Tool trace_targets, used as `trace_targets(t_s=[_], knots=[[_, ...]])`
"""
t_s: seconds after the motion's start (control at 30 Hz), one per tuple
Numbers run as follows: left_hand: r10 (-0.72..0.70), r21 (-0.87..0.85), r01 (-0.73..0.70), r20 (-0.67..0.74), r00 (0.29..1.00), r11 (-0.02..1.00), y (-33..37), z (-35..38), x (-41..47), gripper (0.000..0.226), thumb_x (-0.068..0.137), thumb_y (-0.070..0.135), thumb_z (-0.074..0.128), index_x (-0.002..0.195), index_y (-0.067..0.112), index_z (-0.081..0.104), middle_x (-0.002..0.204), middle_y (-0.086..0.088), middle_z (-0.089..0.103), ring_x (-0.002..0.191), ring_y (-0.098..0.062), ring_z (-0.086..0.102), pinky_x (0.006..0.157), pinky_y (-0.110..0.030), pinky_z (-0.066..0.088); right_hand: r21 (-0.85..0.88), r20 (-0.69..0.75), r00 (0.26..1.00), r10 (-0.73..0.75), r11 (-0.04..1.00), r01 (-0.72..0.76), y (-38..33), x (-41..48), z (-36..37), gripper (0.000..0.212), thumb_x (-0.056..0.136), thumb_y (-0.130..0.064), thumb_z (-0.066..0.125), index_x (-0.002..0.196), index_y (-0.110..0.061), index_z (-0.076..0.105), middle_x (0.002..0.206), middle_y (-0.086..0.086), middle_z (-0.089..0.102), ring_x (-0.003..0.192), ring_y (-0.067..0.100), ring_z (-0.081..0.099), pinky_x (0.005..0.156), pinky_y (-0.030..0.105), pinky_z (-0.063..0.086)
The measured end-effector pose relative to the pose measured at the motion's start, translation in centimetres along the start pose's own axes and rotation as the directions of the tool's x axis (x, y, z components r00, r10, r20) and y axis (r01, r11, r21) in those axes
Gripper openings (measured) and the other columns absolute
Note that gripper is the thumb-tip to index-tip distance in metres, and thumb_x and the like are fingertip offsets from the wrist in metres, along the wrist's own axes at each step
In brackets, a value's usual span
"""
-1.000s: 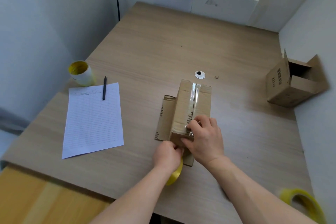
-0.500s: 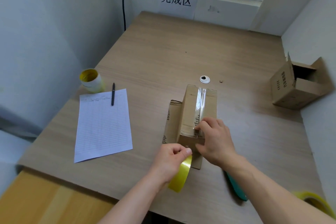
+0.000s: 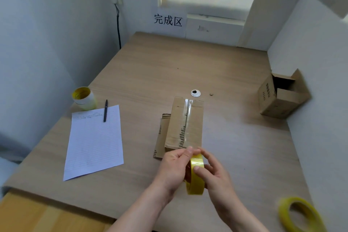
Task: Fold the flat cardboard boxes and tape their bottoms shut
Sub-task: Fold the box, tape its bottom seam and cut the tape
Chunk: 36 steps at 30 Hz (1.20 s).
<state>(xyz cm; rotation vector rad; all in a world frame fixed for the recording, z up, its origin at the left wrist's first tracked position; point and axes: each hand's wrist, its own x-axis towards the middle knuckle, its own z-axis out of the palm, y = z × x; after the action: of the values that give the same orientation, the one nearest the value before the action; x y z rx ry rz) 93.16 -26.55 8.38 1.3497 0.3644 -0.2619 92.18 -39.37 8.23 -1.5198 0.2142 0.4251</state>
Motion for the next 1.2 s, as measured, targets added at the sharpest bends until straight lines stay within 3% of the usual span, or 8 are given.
trace_targets(t_s=[0.1,0.33,0.4,0.53,0.63,0.77,1.03,1.2], knots=[[0.049,0.072,-0.054,0.070,0.996,0.996,1.3,1.0,-1.1,0.031,0.092,0.039,0.056,0.097,0.018,0.079,0.075,0.004,0.072,0.067,-0.006,0.063,0.061,-0.021,0.048,0.003,-0.031,1.000,-0.002,1.000,0.002,-1.0,-0.4,-1.2,0.043,0.077,-0.018,0.069,0.118,-0.033,0.066,0.090,0.008,0.074,0.085,0.018,0.070,0.073,0.031,0.055],[0.223,0.241,-0.276,0.223,0.949,0.931,2.1,3.1,-2.8,0.028,0.095,0.041,0.052,0.112,0.039,0.074,0.069,0.017,0.044,0.060,-0.011,0.047,0.056,-0.021,0.041,0.165,-0.100,0.992,-0.076,0.982,0.092,-2.8,-1.5,-3.2,0.016,0.091,-0.011,0.065,0.087,-0.024,0.072,0.080,0.012,0.071,0.071,0.021,0.067,0.066,0.038,0.054],[0.302,0.357,-0.371,0.234,0.924,0.857,2.2,3.3,-3.5,0.027,0.099,0.036,0.050,0.118,0.046,0.067,0.112,0.006,0.064,0.078,0.006,0.060,0.072,-0.013,0.048,0.143,-0.100,0.991,-0.090,0.984,0.103,-3.2,-1.6,-3.8,0.015,0.090,-0.009,0.067,0.083,-0.021,0.072,0.075,0.008,0.070,0.067,0.016,0.065,0.062,0.035,0.053],[0.415,0.738,-0.376,0.143,0.898,0.560,1.0,2.8,-4.3,0.044,0.088,0.065,0.043,0.129,0.054,0.054,0.090,0.011,0.063,0.090,-0.002,0.060,0.083,-0.028,0.051,-0.026,-0.104,0.970,-0.218,0.976,0.217,-3.3,-1.6,-4.5,0.019,0.086,-0.002,0.070,0.071,-0.014,0.070,0.061,0.002,0.060,0.058,0.011,0.051,0.055,0.026,0.044],[0.454,0.612,-0.335,-0.043,0.890,0.716,0.6,3.6,-5.3,0.037,0.088,0.051,0.066,0.123,0.042,0.061,0.082,0.007,0.061,0.083,-0.005,0.062,0.076,-0.020,0.050,-0.155,-0.011,0.963,-0.269,0.952,0.264,-3.6,-1.8,-4.3,0.019,0.085,-0.006,0.070,0.071,-0.018,0.070,0.062,0.000,0.064,0.059,0.010,0.055,0.055,0.027,0.045],[0.222,0.037,-0.219,-0.229,0.948,0.975,0.4,3.3,-5.7,0.069,0.065,0.030,0.078,0.129,0.017,0.056,0.088,-0.001,0.073,0.085,-0.005,0.067,0.079,-0.018,0.053,-0.250,0.049,0.970,-0.239,0.937,0.244,-4.3,-1.7,-4.3,0.018,0.086,-0.011,0.071,0.070,-0.018,0.068,0.057,-0.008,0.060,0.056,0.005,0.053,0.052,0.019,0.043],[0.291,0.350,-0.267,-0.016,0.957,0.898,1.7,1.4,-3.5,0.005,0.084,0.009,0.075,0.087,0.009,0.078,0.082,-0.004,0.077,0.081,-0.018,0.072,0.076,-0.028,0.057,-0.494,0.178,0.970,-0.164,0.838,0.233,-5.1,-0.3,-4.2,0.013,0.084,-0.019,0.070,0.072,-0.023,0.069,0.054,-0.008,0.052,0.053,0.004,0.044,0.051,0.022,0.038],[0.299,0.583,-0.275,0.059,0.953,0.764,1.0,-0.5,-1.7,0.017,0.083,0.035,0.066,0.076,0.021,0.073,0.070,0.004,0.069,0.069,-0.017,0.063,0.066,-0.039,0.052,-0.565,0.225,0.969,-0.101,0.797,0.214,-4.8,0.8,-3.6,0.005,0.076,-0.034,0.069,0.080,-0.036,0.070,0.059,-0.006,0.055,0.057,0.006,0.048,0.057,0.030,0.043]])
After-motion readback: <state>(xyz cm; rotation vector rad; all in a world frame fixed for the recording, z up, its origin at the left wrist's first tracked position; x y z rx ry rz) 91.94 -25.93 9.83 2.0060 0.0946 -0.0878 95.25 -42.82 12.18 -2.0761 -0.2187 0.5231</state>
